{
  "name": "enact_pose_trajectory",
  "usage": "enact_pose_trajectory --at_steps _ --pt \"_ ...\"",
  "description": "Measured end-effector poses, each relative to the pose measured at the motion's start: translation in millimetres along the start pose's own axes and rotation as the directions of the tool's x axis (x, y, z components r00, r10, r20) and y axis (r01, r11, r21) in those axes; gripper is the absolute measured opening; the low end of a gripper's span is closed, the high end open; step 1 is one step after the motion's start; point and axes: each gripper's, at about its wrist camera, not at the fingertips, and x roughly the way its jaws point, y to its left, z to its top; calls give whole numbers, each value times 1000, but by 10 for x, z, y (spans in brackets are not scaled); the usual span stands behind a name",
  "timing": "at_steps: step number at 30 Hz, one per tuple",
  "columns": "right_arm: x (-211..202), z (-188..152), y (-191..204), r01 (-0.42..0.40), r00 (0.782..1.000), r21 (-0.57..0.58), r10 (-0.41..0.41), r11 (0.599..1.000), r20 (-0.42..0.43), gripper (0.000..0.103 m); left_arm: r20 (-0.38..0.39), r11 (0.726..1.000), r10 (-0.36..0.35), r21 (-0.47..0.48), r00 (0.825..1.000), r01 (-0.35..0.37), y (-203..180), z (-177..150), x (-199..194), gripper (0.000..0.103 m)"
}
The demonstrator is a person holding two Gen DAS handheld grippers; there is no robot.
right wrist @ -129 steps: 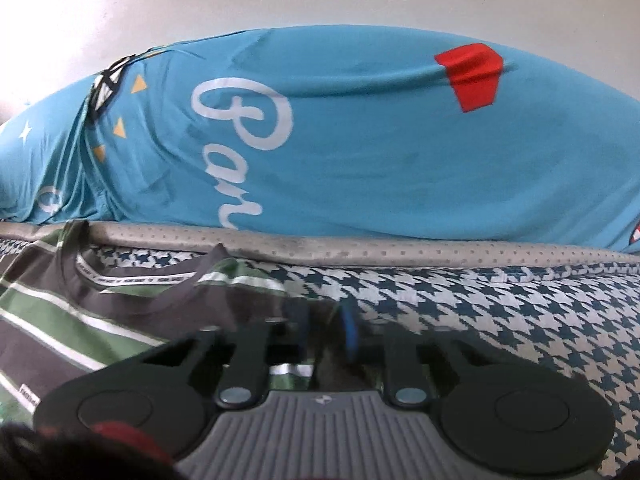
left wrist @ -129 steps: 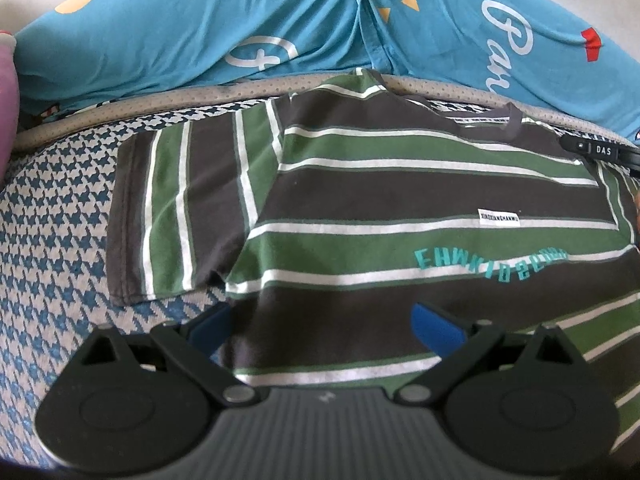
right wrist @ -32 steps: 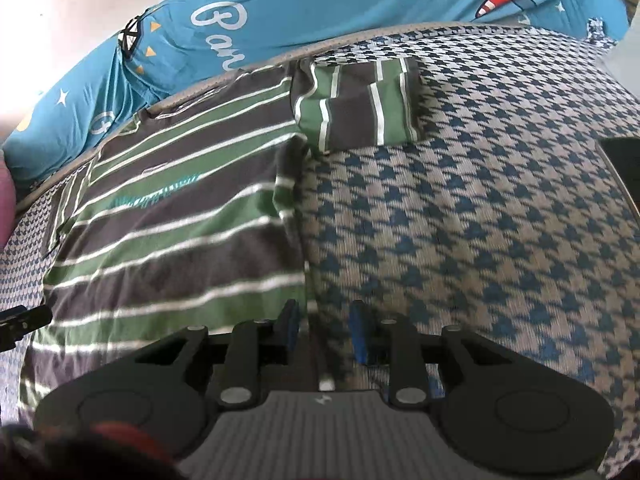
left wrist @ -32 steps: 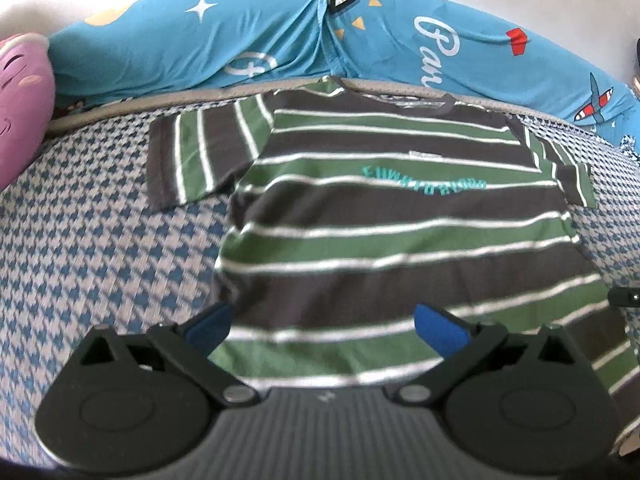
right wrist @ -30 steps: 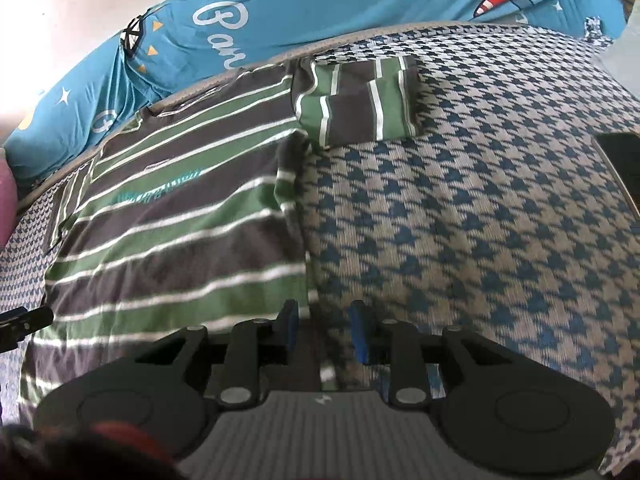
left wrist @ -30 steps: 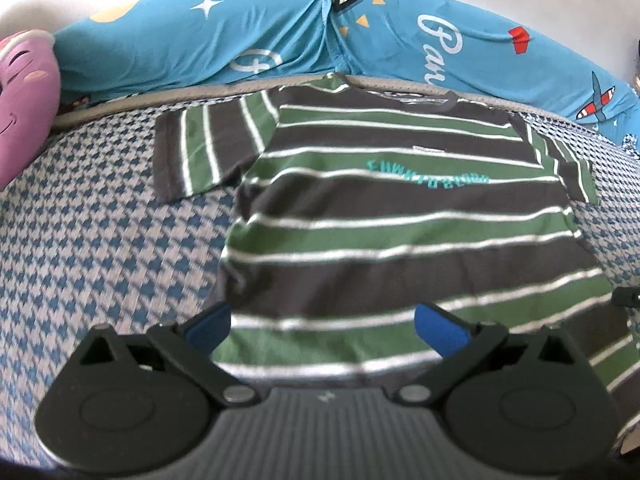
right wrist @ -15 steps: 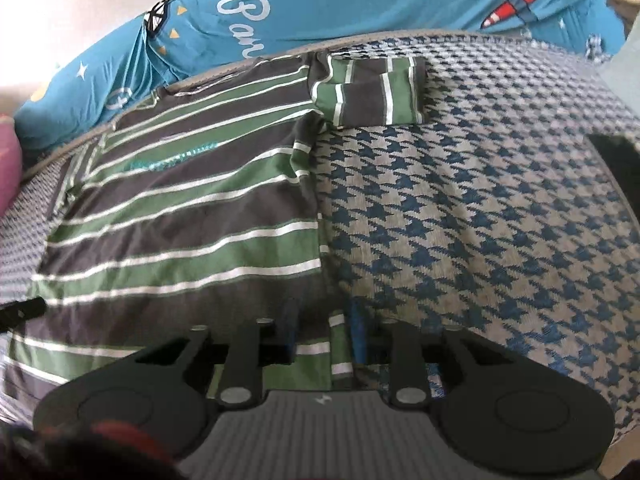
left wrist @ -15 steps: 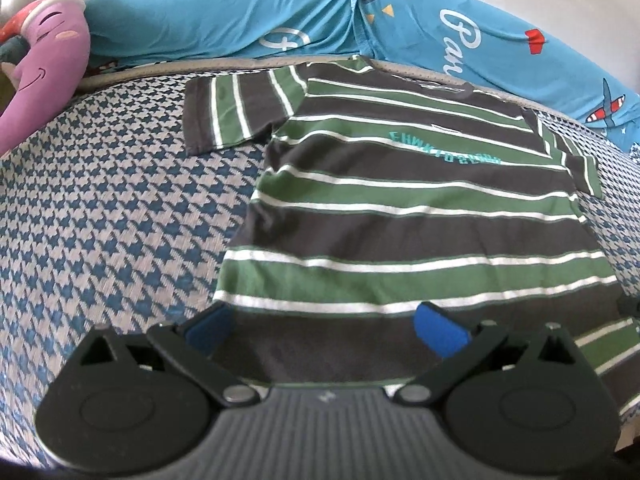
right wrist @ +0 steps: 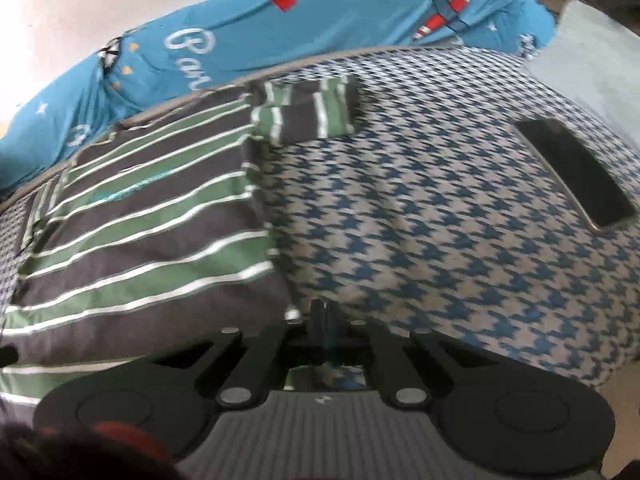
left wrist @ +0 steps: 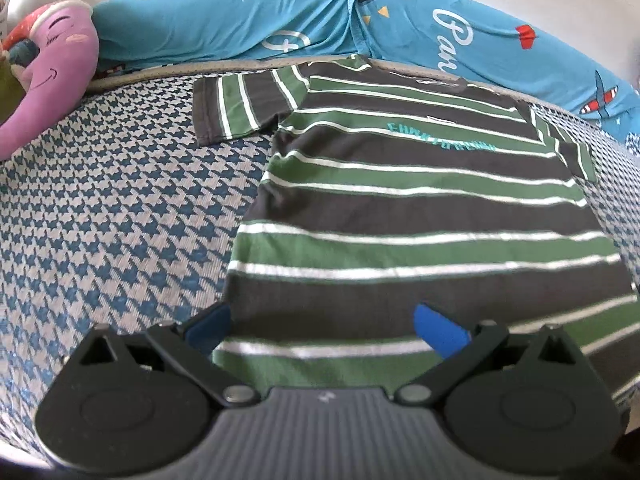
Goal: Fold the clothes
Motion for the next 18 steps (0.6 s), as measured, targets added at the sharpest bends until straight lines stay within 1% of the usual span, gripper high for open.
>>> enact_pose_trajectory --at_steps 5,8,13,14,18 --pt "-123 -73 -109 -45 999 61 45 997 6 4 8 1000 -13 9 1000 13 -38 -101 -89 102" --pt "-170 -180 -152 -66 998 97 68 993 -13 5 -2 1000 -12 17 1000 12 -57 -167 -112 102" --pt "-260 -317 -195 -91 995 117 94 989 -17 16 -16 999 -14 35 1000 15 -90 -244 -126 102" --pt "-273 -340 -198 -95 995 119 98 988 -20 19 -16 999 -13 39 1000 13 -99 -255 -130 102" --pt "-313 -431 -187 -105 994 115 109 988 -32 23 -14 999 -8 53 1000 9 -131 -296 -149 102"
